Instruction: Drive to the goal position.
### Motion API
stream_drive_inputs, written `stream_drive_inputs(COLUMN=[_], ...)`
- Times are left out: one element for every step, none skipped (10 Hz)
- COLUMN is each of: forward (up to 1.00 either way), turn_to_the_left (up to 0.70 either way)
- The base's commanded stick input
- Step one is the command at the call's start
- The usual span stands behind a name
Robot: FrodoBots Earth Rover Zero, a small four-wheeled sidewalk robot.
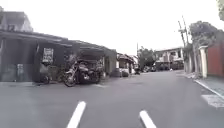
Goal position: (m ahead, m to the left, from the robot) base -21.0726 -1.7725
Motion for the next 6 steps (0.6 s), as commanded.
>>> stream_drive_inputs(forward=[0.00,0.00,0.00,0.00,0.00,0.00], turn_to_the_left=[0.85,0.85,0.85,0.85,0.85,0.85])
